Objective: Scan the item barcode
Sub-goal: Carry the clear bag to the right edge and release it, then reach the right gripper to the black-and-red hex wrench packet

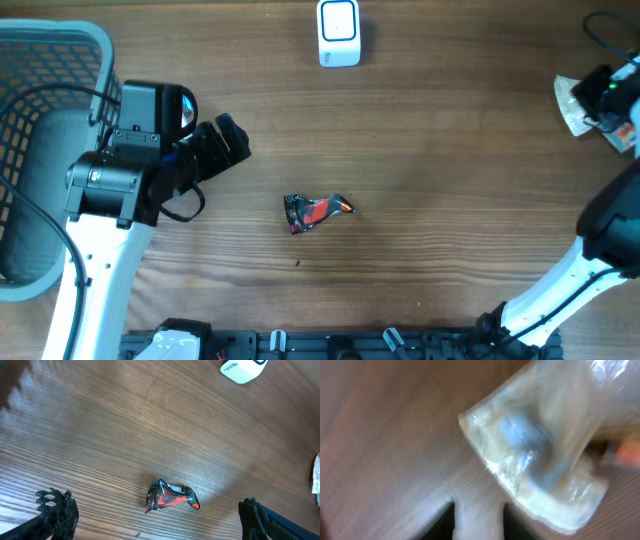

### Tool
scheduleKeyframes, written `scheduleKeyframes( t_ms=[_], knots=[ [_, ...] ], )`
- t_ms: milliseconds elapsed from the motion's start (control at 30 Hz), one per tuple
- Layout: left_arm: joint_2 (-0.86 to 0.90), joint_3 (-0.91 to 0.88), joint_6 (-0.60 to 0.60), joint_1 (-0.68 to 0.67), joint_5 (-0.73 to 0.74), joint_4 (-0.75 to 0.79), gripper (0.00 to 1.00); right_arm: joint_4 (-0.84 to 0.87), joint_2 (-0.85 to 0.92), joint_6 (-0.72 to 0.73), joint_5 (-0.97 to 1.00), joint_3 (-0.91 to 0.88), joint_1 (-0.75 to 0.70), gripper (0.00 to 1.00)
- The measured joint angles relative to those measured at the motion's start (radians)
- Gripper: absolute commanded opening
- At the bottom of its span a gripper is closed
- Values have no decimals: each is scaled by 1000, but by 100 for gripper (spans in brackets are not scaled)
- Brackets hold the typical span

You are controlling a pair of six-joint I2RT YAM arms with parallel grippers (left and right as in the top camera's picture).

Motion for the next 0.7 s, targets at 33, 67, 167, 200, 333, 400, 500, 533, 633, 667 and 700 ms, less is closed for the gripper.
scheduleKeyframes(
  t_ms=[33,67,167,200,333,400,500,533,633,667,700],
  knots=[
    [0,0,0,0,0,0,100,-18,0,23,27,0,17,11],
    [0,0,0,0,0,0,100,-31,0,41,50,-1,32,9],
    [0,0,0,0,0,0,100,-30,0,81,113,-24,68,5],
    [0,0,0,0,0,0,100,-20,0,96,141,-45,74,5],
    [0,0,0,0,0,0,100,51,0,137,272,-118,70,5],
    [0,0,0,0,0,0,100,79,0,135,328,-137,66,6],
    [0,0,0,0,0,0,100,167,0,106,391,-142,48,13],
    [0,0,0,0,0,0,100,185,0,95,399,-142,43,13],
    [0,0,0,0,0,0,100,225,0,58,418,-142,14,13],
    [0,0,0,0,0,0,100,227,0,50,423,-142,0,13],
    [0,0,0,0,0,0,100,227,0,46,424,-142,-11,12]
  ],
)
